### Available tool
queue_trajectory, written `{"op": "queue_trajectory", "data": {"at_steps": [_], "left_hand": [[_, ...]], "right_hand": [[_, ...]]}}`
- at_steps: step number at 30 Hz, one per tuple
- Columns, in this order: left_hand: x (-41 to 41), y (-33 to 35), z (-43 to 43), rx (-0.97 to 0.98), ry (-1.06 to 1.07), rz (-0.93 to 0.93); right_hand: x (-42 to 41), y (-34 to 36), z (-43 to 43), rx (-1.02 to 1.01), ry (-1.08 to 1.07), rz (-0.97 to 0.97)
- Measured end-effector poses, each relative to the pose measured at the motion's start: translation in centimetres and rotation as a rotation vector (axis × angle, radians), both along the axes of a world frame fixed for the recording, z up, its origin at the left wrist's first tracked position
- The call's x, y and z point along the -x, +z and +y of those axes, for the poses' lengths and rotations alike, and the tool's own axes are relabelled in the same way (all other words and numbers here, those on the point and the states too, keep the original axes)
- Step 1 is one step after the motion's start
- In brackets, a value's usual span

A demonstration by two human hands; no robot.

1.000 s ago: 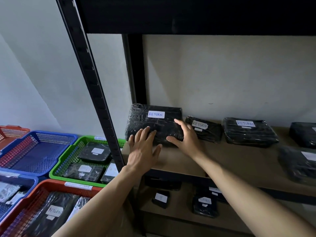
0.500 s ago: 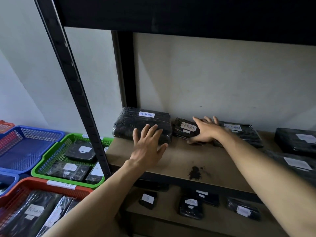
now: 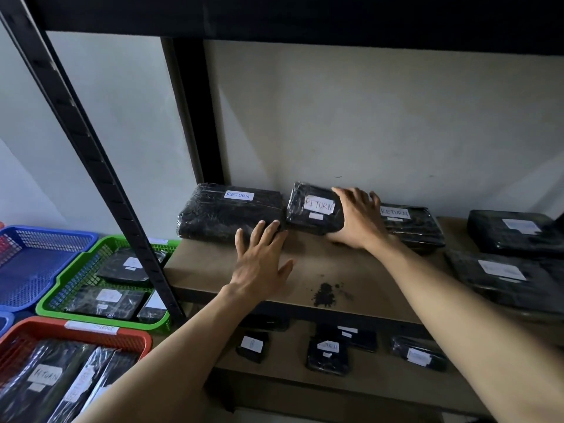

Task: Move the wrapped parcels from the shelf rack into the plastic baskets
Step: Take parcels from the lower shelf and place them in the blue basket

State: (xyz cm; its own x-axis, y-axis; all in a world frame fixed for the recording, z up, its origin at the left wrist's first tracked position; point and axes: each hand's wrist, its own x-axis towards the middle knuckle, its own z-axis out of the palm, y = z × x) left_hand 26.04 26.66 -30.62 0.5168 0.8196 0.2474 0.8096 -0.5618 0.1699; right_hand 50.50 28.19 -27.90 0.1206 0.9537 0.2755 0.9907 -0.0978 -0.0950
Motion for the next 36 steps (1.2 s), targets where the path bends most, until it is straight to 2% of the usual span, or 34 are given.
{"op": "queue_trajectory", "data": {"at_steps": [3,9,13,18,21,30,36], "left_hand": [[-0.1,0.3,-0.1,-0.010,0.004,-0.040],[1.0,0.3,-1.0,-0.079,-0.019,-0.212],[3.5,-0.5,-2.1,-0.129,-0.025,-0.313],[6.8,-0.6,-4.8,-0.117,-0.032,-0.339],[9.8,-1.2,-6.5,-0.138,-0.032,-0.326],[21.8,-2.1,-11.6,-0.115,0.005,-0.315],[31.8,-3.8,-15.1,-0.082,0.078,-0.323]], "right_hand": [[0.0,0.3,-0.2,-0.130,-0.025,0.050],[1.5,1.0,-2.5,-0.231,-0.044,0.198],[3.5,0.1,-5.7,-0.225,0.048,0.295],[7.3,-0.7,-9.9,-0.192,0.119,0.415],[10.5,-1.5,-12.2,-0.234,0.197,0.467],[24.8,-3.4,-16.5,-0.183,0.340,0.655],[35.5,-5.1,-18.5,-0.141,0.318,0.751]]}}
